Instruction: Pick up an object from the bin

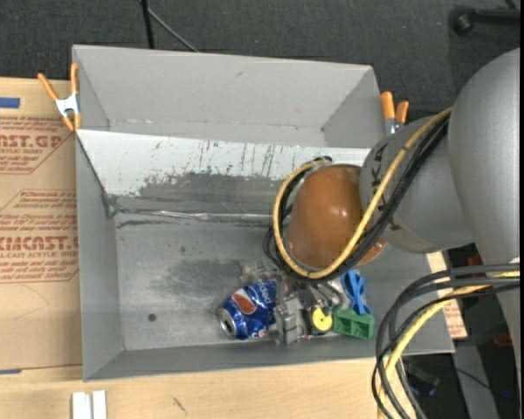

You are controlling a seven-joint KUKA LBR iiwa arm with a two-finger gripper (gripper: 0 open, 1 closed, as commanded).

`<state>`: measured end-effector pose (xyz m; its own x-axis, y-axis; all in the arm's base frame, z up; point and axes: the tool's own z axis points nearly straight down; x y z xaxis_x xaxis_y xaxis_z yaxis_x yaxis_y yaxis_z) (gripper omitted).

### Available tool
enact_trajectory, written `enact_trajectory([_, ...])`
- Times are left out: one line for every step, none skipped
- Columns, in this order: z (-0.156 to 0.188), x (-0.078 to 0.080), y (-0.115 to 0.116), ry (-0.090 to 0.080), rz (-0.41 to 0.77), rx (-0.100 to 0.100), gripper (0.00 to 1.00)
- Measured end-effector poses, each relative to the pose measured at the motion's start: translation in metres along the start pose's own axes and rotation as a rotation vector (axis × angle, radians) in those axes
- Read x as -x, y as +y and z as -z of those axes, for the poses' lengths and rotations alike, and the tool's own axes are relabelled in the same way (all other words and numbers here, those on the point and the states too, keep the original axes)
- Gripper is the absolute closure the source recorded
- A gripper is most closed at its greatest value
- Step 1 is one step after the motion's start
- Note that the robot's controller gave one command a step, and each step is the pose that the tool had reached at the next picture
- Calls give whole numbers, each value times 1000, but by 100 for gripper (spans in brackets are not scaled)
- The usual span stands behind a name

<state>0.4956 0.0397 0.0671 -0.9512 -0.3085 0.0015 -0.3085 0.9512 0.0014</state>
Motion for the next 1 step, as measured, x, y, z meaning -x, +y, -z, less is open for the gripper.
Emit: enact_trajectory([0,1,0,-4,-1,-1,0])
